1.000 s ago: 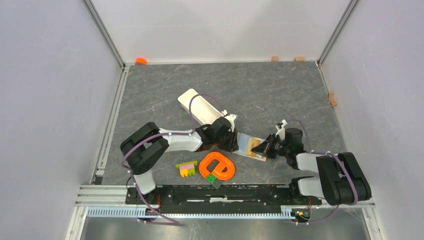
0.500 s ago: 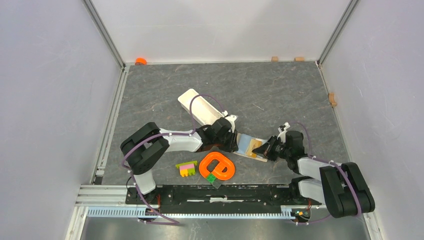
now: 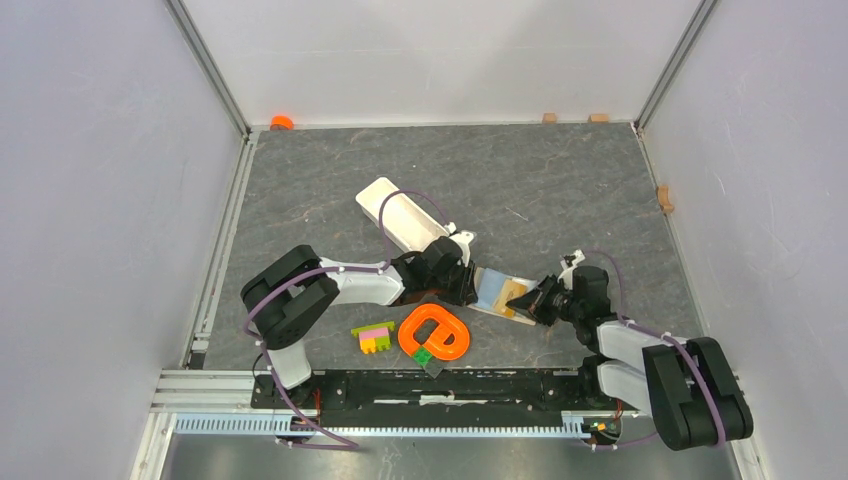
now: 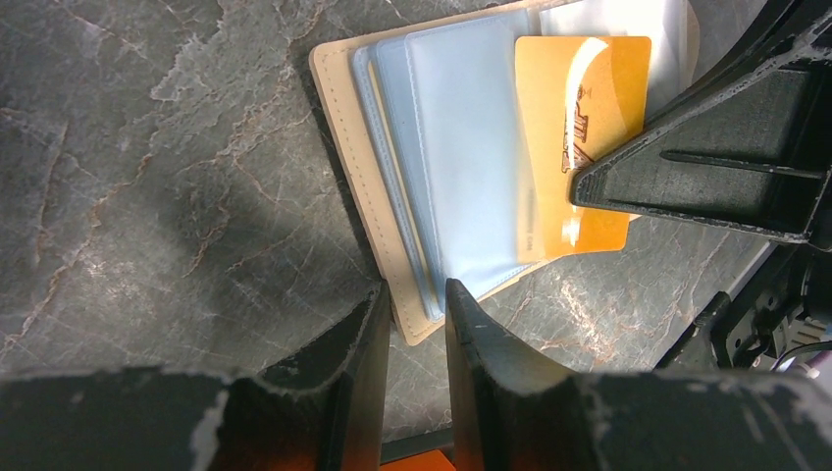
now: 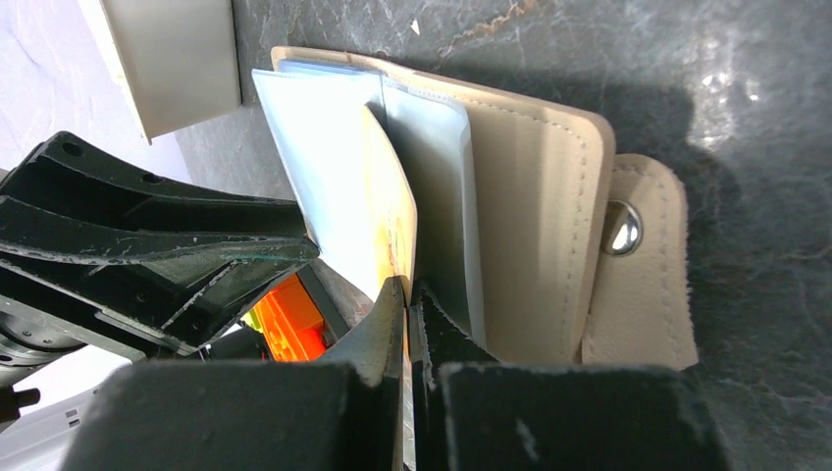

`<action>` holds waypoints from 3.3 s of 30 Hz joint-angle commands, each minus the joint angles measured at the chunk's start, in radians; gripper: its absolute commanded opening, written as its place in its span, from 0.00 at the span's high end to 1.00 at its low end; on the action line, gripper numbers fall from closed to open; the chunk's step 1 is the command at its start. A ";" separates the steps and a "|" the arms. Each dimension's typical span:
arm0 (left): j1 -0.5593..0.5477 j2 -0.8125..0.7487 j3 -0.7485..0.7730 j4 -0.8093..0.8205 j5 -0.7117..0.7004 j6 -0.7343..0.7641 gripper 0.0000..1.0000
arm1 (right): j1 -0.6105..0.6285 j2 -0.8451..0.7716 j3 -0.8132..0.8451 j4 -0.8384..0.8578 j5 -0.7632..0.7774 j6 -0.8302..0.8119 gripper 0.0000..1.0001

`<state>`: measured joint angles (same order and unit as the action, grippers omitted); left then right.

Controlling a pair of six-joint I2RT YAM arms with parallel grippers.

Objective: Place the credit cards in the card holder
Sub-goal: Insert the credit card into the card holder.

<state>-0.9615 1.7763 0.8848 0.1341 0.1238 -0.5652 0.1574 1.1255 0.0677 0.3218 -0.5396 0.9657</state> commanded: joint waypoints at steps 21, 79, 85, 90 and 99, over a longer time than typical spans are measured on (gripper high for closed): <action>0.003 0.059 0.054 0.051 0.148 0.095 0.68 | 0.008 0.263 0.062 -0.225 0.060 -0.147 1.00; 0.041 0.090 -0.001 0.209 0.086 -0.215 0.59 | 0.217 0.156 0.491 -0.542 0.238 -0.618 0.58; 0.041 0.085 -0.001 0.208 0.085 -0.204 0.60 | 0.266 0.165 0.533 -0.537 0.245 -0.612 0.61; 0.041 0.080 -0.001 0.210 0.086 -0.192 0.60 | 0.293 0.163 0.544 -0.522 0.225 -0.613 0.61; 0.044 -0.070 0.004 0.115 0.055 -0.108 0.46 | 0.277 0.084 0.666 -0.689 0.404 -0.653 0.49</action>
<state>-0.9203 1.8294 0.8787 0.2920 0.2108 -0.7498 0.4454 1.2778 0.6327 -0.3019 -0.2470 0.3389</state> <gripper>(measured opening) 0.478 0.472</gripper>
